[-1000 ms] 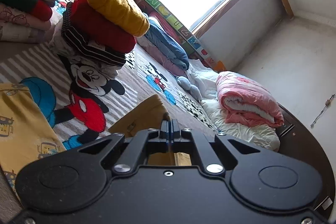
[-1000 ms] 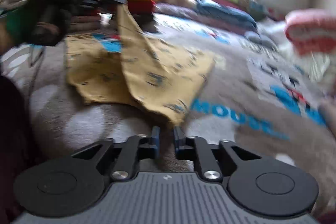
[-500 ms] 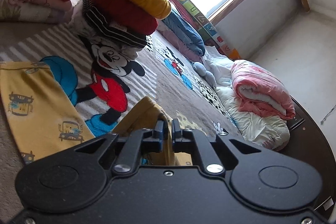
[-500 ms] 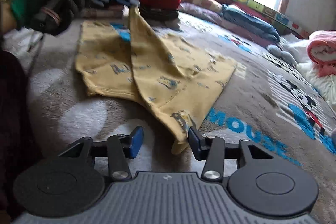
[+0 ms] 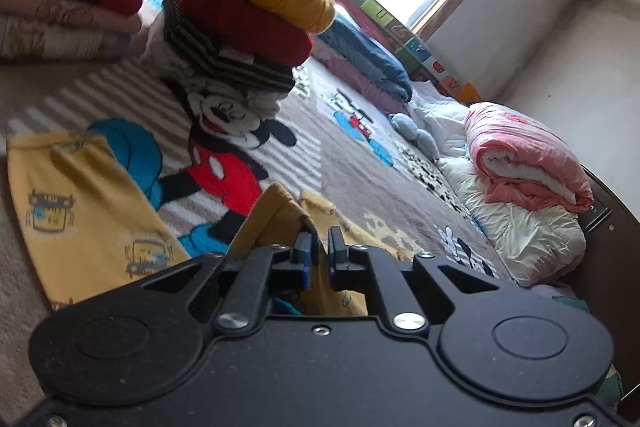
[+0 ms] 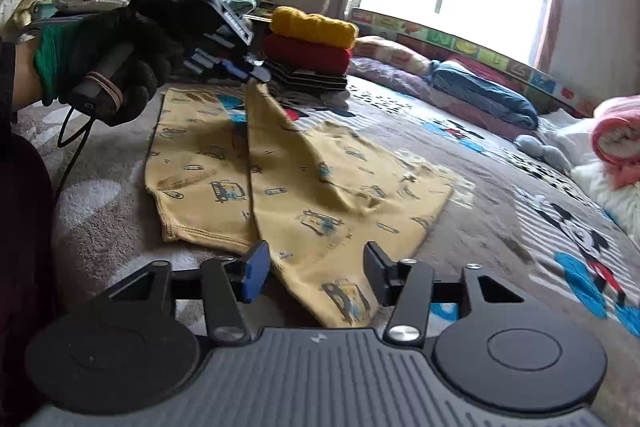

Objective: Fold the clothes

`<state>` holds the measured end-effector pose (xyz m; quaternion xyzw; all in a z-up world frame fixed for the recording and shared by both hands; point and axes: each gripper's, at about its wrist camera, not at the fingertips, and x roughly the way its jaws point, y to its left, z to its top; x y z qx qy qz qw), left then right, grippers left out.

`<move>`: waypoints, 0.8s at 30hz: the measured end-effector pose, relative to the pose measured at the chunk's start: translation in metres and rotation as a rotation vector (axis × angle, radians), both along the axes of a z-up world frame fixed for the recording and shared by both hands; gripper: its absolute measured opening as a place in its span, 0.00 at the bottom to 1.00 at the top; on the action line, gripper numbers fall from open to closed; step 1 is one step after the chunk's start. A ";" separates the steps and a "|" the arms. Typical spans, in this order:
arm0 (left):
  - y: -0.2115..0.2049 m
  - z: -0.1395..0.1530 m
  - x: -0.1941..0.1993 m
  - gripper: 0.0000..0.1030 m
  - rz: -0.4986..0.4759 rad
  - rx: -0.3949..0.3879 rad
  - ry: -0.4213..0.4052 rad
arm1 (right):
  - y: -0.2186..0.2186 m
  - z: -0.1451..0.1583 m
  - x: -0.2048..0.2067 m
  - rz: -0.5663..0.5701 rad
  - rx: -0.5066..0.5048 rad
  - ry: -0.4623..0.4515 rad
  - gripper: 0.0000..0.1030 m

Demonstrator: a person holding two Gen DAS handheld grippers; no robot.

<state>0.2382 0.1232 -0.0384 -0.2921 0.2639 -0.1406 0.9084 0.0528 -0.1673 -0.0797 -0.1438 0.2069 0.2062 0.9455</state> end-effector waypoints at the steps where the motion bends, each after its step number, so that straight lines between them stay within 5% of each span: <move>1: 0.000 0.001 -0.001 0.02 0.003 0.002 -0.005 | 0.000 -0.003 0.003 0.010 0.004 0.015 0.53; 6: 0.007 -0.004 0.001 0.02 0.034 -0.064 0.012 | 0.007 -0.023 0.003 0.060 -0.065 0.062 0.43; 13: -0.005 0.001 0.001 0.00 0.039 -0.020 -0.019 | 0.000 -0.017 0.001 0.032 -0.062 0.044 0.05; 24: -0.055 0.035 0.021 0.00 -0.021 0.099 -0.089 | -0.072 -0.024 0.013 -0.097 0.611 0.267 0.05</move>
